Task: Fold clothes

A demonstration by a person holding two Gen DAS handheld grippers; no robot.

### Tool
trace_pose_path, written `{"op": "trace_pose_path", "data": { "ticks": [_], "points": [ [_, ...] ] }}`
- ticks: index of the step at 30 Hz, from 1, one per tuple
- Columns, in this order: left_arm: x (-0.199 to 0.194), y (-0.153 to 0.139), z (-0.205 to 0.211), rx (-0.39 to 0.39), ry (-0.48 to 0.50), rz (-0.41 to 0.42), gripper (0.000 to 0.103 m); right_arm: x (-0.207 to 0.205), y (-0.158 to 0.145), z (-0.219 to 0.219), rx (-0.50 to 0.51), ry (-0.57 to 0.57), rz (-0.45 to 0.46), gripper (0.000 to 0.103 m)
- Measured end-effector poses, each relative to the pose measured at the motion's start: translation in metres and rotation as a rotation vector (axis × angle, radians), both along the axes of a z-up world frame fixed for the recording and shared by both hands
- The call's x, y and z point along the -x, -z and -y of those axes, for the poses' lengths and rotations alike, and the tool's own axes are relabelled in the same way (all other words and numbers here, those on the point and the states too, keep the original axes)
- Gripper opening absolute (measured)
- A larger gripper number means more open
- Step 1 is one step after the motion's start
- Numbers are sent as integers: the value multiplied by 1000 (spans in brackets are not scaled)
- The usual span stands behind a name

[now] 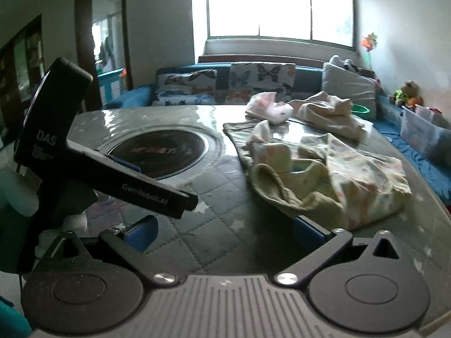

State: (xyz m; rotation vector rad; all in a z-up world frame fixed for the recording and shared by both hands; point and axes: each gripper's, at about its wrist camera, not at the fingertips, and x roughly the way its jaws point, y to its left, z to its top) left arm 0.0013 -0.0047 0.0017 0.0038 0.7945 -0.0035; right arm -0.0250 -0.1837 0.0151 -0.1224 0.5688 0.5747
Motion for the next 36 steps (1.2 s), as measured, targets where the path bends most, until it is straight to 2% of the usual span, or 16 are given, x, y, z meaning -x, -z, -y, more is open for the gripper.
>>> {"op": "trace_pose_path", "data": {
  "ticks": [5, 8, 10, 12, 17, 24, 36],
  "points": [
    [-5, 0, 18, -56, 18, -23, 103, 3, -1, -13, 23, -39, 22, 103],
    [-6, -1, 21, 13, 48, -9, 103, -1, -2, 15, -40, -34, 22, 103],
    [-7, -9, 24, 22, 69, -15, 103, -2, -7, 22, -16, -34, 36, 103],
    [-9, -12, 25, 29, 78, -16, 103, 0, -5, 18, 20, 14, 40, 103],
    [-14, -18, 26, 27, 78, -8, 103, -7, -9, 24, 2, 60, 27, 103],
    [-22, -15, 31, 23, 73, -44, 103, -15, -3, 29, 7, 110, -6, 103],
    [-31, -12, 36, 13, 78, -76, 103, -22, 0, 33, 20, 141, -26, 103]
  ]
}}
